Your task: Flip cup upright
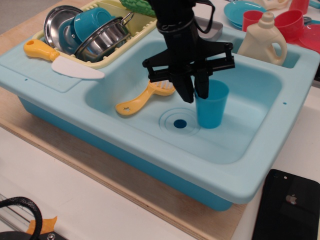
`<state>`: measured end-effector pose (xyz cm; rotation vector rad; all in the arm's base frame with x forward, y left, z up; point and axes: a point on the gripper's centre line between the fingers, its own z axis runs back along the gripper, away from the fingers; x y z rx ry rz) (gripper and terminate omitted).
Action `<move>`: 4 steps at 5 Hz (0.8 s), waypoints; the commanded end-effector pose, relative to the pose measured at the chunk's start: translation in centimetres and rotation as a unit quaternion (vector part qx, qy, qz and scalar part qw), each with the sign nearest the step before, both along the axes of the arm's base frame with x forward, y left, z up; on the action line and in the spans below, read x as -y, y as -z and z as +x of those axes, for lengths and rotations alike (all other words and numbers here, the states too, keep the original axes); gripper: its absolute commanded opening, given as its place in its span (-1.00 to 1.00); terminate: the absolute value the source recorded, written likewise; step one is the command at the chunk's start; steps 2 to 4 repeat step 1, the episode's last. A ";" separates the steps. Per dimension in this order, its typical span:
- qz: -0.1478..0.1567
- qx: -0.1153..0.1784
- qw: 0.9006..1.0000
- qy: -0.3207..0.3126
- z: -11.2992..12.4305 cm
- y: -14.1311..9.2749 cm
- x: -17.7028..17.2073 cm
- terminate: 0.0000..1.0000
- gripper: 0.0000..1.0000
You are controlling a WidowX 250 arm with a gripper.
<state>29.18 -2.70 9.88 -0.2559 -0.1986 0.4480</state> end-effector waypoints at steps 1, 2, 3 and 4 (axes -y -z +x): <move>-0.001 0.011 1.000 -0.003 0.2 -0.7 -0.1 1.00 1.00; -0.001 0.011 1.000 -0.003 0.2 -0.7 -0.1 1.00 1.00; -0.001 0.011 1.000 -0.003 0.2 -0.7 -0.1 1.00 1.00; -0.001 0.011 1.000 -0.003 0.2 -0.7 -0.1 1.00 1.00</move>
